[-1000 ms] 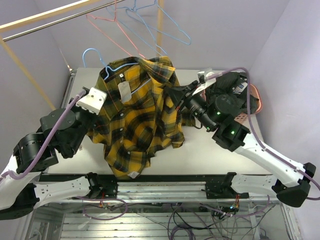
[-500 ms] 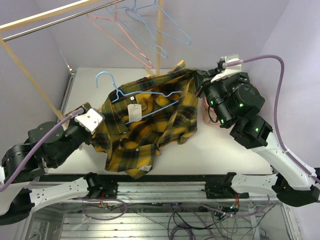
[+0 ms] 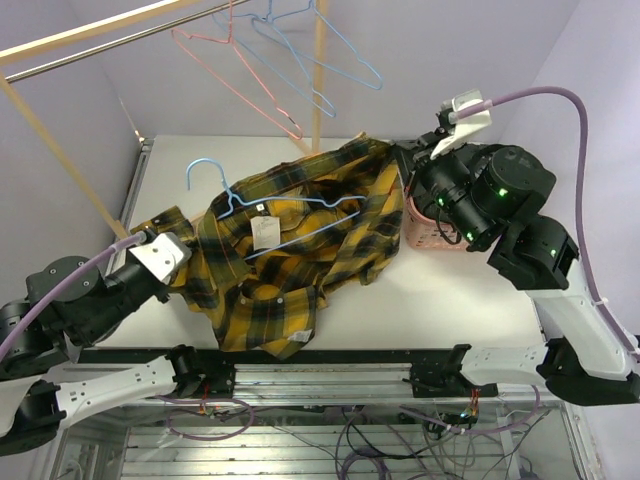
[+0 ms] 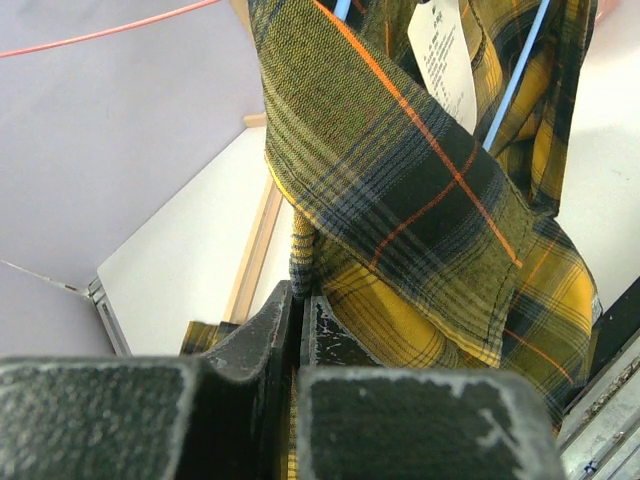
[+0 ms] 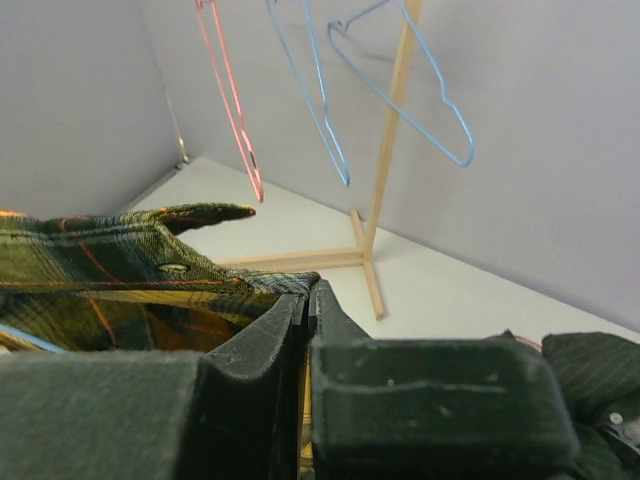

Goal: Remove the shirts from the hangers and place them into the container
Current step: Remove the shirt from the hanger.

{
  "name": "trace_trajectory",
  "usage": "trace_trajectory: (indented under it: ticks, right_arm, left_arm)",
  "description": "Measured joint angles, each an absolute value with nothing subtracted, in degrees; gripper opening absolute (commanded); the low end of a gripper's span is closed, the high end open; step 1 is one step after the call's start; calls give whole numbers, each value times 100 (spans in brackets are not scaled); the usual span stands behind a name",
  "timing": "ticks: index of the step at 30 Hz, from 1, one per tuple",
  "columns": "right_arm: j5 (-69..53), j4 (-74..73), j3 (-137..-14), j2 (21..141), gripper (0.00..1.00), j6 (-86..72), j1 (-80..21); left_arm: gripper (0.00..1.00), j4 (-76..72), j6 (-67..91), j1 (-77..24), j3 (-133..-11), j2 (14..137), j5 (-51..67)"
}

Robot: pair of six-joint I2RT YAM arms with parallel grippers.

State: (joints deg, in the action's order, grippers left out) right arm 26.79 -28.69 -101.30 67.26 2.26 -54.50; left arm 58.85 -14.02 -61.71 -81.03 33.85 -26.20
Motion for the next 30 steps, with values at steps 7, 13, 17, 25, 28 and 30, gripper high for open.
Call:
trace_trajectory:
  ticks: [7,13,17,25,28,30]
  right_arm:
    - [2779,-3795,-10136,6648,0,38,-5450]
    - [2593,-4200,-9856,6556,30,-156,-5433]
    - [1997,-4554,-9939,6654,42,-255,-5400]
    - [714,-4978,-10530,6543,40,-283,-5398]
    - [128,-4982,-10680,6292,40,-250,-5398]
    - [-349,-5004,-10759,6173,40,-220,-5398]
  left_arm:
    - [7,5863,-1409,-6171,-8110,3299,-2504]
    - [7,5907,-1406,-6171,-8204,3293,-2359]
    - [7,5951,-1398,-6171,-8246,3282,-2303]
    - [7,5964,-1389,-6171,-8202,3284,-2167]
    - [7,5953,-1411,-6171,-8049,3288,-2010]
    - [7,5951,-1435,-6171,-7940,3330,-1868]
